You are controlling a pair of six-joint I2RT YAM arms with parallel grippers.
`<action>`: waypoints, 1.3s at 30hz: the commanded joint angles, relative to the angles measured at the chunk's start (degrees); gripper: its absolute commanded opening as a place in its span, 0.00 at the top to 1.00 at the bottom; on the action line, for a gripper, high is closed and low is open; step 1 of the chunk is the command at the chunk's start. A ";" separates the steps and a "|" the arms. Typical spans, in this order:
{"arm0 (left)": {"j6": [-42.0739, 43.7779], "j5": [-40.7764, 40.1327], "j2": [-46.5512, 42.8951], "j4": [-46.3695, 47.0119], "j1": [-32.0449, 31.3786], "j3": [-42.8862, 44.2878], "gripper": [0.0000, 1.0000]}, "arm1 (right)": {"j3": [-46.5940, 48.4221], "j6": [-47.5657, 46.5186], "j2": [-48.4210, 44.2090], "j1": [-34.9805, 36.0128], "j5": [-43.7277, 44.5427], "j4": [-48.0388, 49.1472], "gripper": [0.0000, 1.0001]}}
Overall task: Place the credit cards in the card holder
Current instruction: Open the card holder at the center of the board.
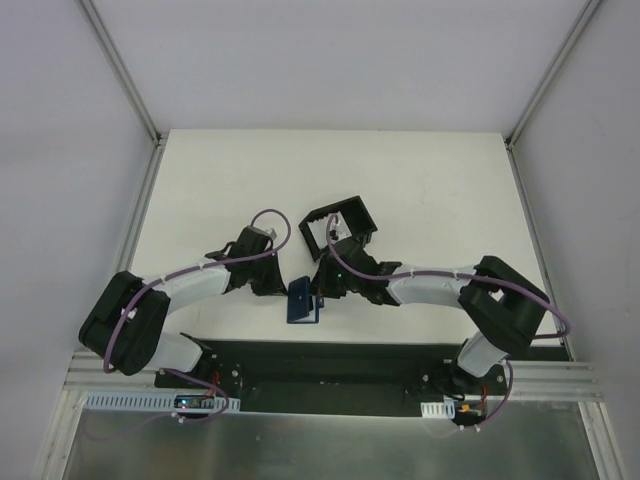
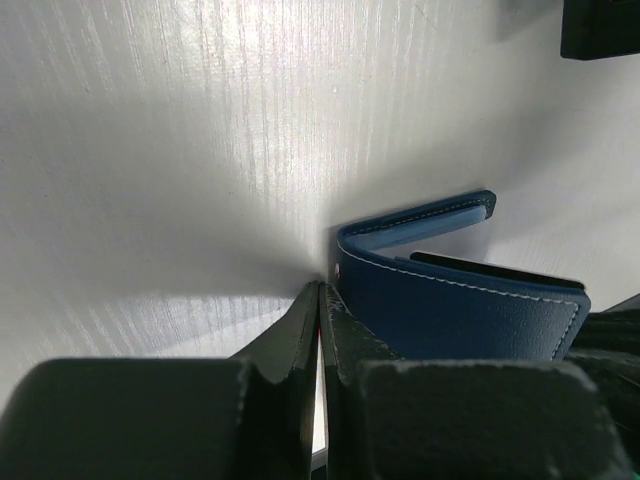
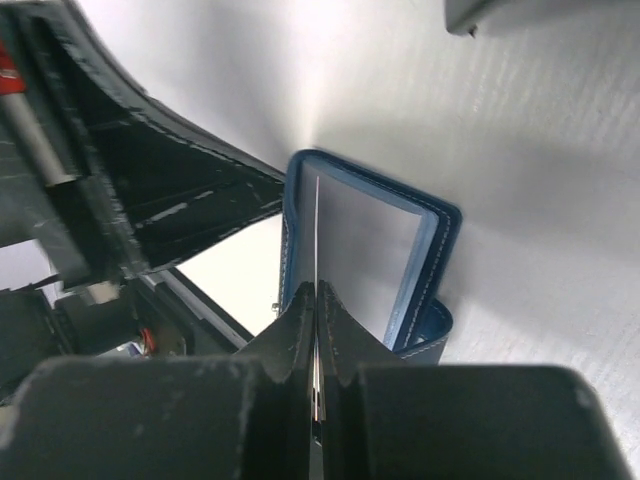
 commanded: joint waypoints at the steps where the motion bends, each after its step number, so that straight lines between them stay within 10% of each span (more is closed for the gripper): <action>1: -0.34 -0.90 -1.70 -1.60 -0.54 0.49 1.00 | -0.28 1.95 1.73 0.66 2.58 0.26 1.00; 12: -1.04 1.99 -11.54 -3.35 -0.54 -0.47 0.47 | -2.83 4.06 2.34 0.66 3.47 1.31 1.00; 22: 1.94 11.58 -17.08 -5.19 -3.44 -0.74 0.41 | -2.56 4.68 2.34 0.13 3.29 1.76 0.99; 39: -0.43 -10.65 -10.06 -13.02 -17.76 6.73 0.35 | -3.00 4.59 2.34 -0.22 2.59 2.81 1.00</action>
